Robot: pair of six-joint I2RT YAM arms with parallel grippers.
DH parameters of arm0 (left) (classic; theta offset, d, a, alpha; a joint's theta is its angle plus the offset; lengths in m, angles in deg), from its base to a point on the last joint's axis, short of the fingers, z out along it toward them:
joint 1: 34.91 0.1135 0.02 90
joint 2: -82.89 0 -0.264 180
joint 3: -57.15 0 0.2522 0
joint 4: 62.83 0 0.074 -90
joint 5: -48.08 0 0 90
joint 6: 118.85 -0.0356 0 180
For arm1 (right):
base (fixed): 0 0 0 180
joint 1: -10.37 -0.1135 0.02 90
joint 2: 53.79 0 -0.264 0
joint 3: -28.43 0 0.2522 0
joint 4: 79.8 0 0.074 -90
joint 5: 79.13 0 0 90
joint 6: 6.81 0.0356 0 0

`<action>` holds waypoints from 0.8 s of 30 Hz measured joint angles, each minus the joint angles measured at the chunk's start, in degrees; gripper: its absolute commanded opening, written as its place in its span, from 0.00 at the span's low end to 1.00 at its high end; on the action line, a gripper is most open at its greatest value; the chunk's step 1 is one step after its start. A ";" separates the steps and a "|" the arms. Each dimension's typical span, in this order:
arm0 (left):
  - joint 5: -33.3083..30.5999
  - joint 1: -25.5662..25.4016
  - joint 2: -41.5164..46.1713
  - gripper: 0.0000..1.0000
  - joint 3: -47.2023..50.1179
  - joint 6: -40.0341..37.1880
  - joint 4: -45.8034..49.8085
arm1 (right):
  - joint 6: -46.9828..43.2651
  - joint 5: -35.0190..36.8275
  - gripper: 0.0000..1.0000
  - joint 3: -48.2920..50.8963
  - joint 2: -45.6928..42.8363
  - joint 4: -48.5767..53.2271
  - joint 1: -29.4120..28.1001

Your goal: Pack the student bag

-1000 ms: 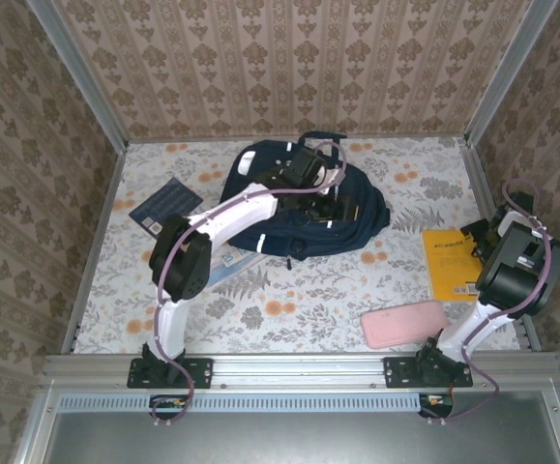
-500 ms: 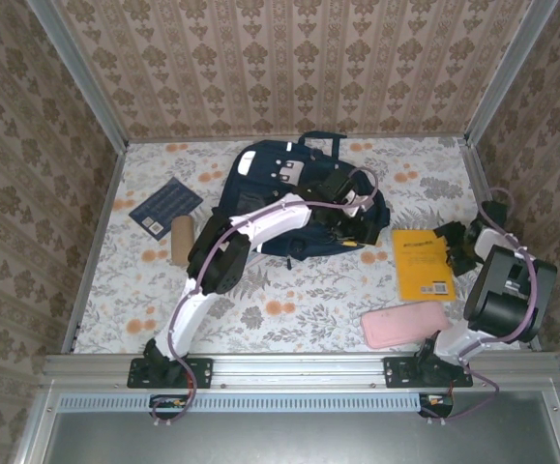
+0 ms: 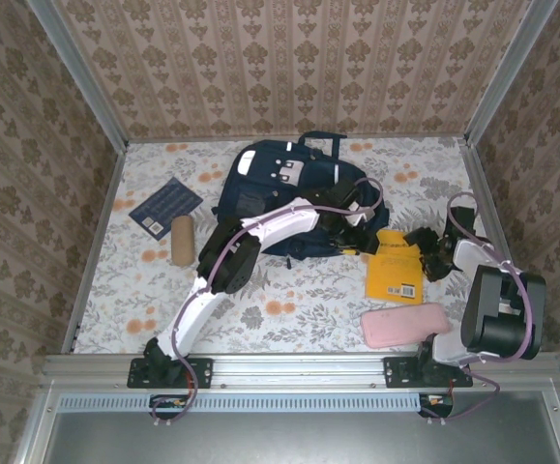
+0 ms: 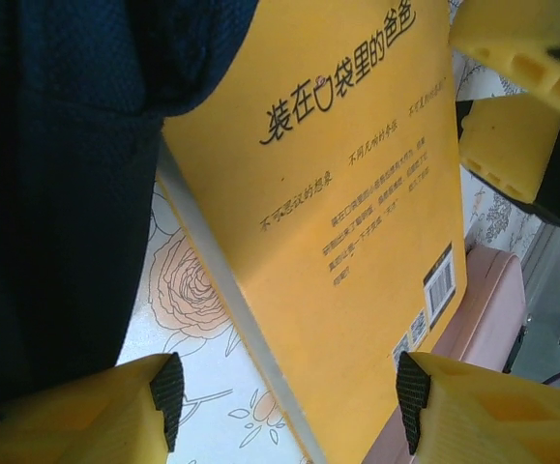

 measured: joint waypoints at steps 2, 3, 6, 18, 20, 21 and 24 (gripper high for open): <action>-0.57 0.00 -0.13 0.64 -0.55 0.11 0.37 | -0.24 -0.24 0.85 0.07 -0.22 0.02 -1.22; -0.74 0.00 -0.35 0.64 -0.94 0.17 0.59 | -0.55 -0.61 0.85 0.09 -0.28 0.04 -1.84; -1.01 0.07 -1.29 0.65 -2.16 0.74 0.76 | -1.18 -1.84 0.85 0.35 -0.50 0.28 -3.19; -10.73 -2.36 -4.09 0.69 -8.41 -0.74 6.64 | 2.03 -3.65 0.84 4.94 -4.20 -4.31 -3.32; -11.26 -2.45 -3.96 0.69 -7.61 -0.81 5.70 | 2.86 -4.70 0.84 6.32 -5.42 -5.27 -3.37; -11.04 -2.40 -3.80 0.69 -6.97 -0.76 4.98 | 3.23 -4.96 0.84 6.86 -5.97 -5.64 -3.37; -8.85 -2.05 -2.93 0.68 -4.81 0.42 2.36 | 3.65 -5.16 0.84 8.02 -6.80 -6.95 -3.34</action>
